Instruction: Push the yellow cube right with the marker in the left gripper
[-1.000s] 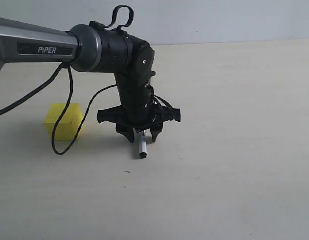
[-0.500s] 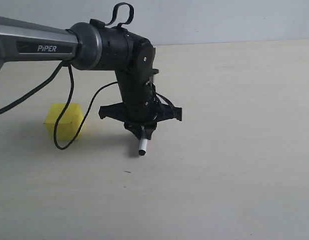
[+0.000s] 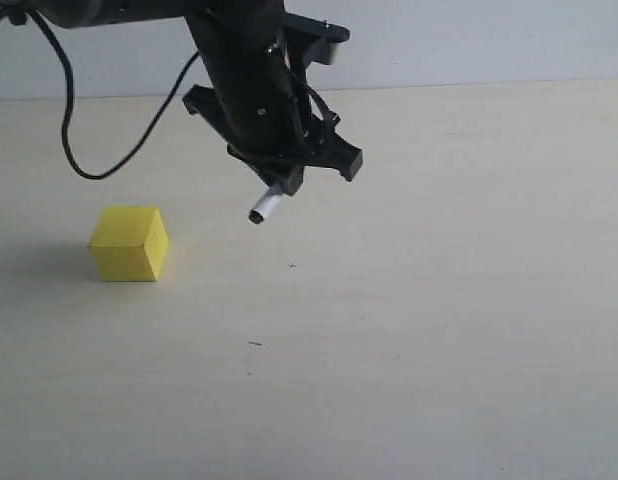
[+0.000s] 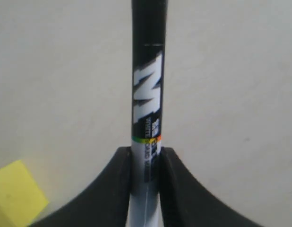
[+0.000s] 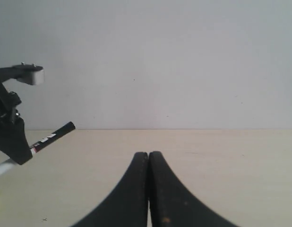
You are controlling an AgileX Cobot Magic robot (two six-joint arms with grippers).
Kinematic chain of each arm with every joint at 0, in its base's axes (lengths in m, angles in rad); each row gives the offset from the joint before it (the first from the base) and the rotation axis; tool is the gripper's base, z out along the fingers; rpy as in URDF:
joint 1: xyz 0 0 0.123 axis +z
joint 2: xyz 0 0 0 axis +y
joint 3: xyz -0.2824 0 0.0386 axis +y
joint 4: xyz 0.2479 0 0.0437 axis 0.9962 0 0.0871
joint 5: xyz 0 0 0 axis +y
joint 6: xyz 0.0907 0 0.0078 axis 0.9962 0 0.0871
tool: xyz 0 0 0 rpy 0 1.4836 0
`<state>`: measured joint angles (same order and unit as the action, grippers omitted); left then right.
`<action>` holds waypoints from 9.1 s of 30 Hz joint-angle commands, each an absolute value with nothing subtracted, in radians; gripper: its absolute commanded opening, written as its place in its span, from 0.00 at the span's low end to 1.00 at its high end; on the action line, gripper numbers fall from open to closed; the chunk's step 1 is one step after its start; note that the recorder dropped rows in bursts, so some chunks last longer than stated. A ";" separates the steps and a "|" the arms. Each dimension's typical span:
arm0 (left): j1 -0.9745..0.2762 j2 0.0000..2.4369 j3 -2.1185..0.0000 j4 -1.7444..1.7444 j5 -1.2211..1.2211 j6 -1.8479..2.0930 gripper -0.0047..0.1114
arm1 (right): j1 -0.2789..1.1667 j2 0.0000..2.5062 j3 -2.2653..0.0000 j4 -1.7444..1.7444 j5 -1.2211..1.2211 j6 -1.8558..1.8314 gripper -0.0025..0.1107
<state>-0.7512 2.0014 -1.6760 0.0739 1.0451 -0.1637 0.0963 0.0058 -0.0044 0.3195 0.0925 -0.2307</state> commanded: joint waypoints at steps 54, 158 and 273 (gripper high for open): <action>0.021 1.808 -1.161 0.000 0.783 1.539 0.04 | 0.093 0.000 0.000 0.314 0.088 -0.233 0.02; -0.279 1.950 -1.245 -0.121 1.084 1.213 0.04 | 0.093 0.000 0.000 0.314 0.088 -0.233 0.02; -0.449 2.059 -1.500 -0.085 1.032 1.196 0.04 | 0.093 0.000 0.000 0.314 0.088 -0.233 0.02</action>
